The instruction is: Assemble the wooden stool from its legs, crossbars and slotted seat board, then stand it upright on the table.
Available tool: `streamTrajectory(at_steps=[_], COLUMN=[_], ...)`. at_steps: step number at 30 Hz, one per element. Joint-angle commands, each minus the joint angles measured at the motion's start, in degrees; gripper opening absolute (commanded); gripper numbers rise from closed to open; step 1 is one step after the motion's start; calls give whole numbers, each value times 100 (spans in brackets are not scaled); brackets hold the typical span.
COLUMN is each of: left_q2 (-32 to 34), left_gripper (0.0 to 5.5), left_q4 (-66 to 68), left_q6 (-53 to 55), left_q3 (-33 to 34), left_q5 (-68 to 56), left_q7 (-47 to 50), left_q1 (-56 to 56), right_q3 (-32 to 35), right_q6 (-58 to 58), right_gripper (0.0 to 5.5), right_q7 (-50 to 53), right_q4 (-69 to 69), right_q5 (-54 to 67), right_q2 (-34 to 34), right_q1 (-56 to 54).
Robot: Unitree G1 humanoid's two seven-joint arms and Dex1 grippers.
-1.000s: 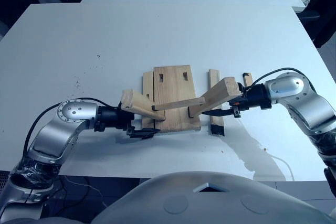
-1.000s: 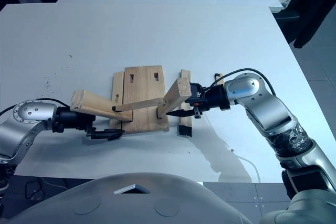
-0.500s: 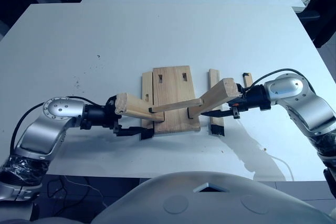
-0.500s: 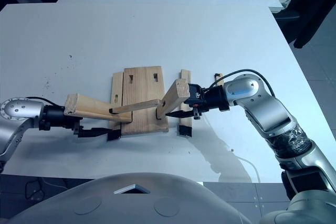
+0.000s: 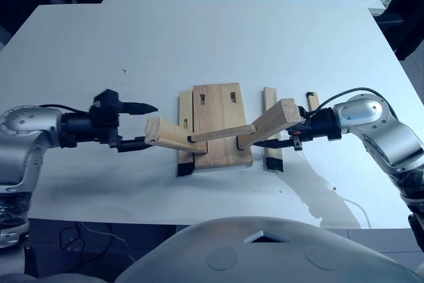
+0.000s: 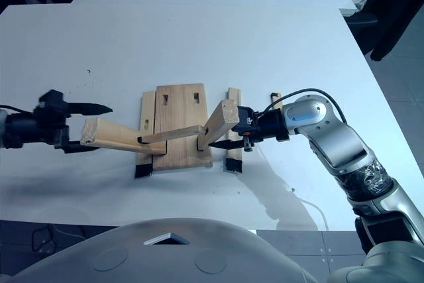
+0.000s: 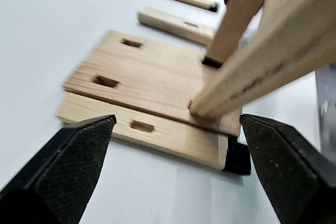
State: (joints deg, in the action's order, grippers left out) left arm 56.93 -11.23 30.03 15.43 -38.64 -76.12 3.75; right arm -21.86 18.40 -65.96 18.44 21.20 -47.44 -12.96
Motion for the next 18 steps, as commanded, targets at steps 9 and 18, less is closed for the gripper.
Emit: streamTrajectory(at_steps=[9,18], left_q2=[-352,-425], left_gripper=[326,326], left_q4=[-944,-1900], left_q6=[2175,2213], left_q3=[1633,1368], left_q5=[-4684,-5261], left_q7=[1659,2318], left_q1=[-1104,-903], right_q3=[-251,-246], right_q6=[260,278], right_gripper=[200,200], right_q7=[-80,-33], right_q4=[-241,-180], right_q5=[-348,-335], right_q2=[-68,-61], right_q1=[283,340])
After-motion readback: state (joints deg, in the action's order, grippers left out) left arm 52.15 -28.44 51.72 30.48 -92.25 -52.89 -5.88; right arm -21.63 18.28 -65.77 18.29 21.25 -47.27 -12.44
